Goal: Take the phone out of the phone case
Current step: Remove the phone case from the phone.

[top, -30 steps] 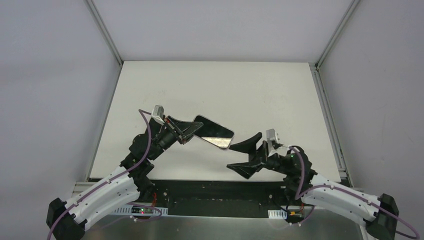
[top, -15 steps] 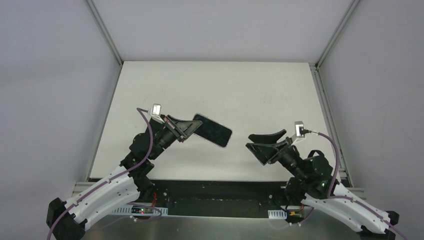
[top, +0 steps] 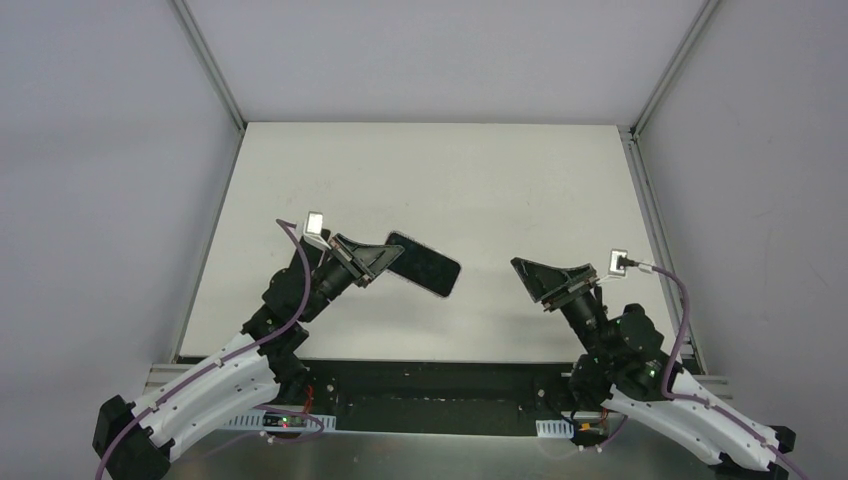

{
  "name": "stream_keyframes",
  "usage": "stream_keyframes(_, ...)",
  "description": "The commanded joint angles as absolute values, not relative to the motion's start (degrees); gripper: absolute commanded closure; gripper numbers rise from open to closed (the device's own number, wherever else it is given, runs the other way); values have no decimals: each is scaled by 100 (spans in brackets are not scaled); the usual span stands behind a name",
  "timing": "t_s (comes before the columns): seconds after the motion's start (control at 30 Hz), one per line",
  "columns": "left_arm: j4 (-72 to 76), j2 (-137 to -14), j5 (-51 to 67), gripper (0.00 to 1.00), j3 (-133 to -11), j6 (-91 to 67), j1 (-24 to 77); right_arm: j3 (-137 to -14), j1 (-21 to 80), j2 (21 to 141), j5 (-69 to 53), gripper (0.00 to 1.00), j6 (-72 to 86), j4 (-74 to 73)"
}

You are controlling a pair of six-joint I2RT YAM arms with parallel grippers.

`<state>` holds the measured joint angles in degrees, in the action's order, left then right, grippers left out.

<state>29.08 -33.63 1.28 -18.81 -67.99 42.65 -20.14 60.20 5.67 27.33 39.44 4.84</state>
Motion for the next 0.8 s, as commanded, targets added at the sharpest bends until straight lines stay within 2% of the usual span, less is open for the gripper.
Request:
stream_keyframes(0.0,3472,-3158,57,100,-2051,-6730,4234,-2231,6023,918,2861,0,4191,483)
stream_keyframes(0.2,3472,-3052,119,100,-2019,-6732,4236,-2433,6015,1256,2894,0,4360,412)
stream_keyframes(0.43,3472,-2821,310,100,-2075,-6719,4233,-2069,5904,1360,2724,10,4905,1203)
stream_keyframes(0.73,3493,-2601,396,100,-2131,-6655,4236,-2600,5360,2848,1201,15,5576,1649)
stream_keyframes(0.77,3510,-2586,403,100,-2128,-6616,4236,-2616,5300,2977,816,18,5798,1774)
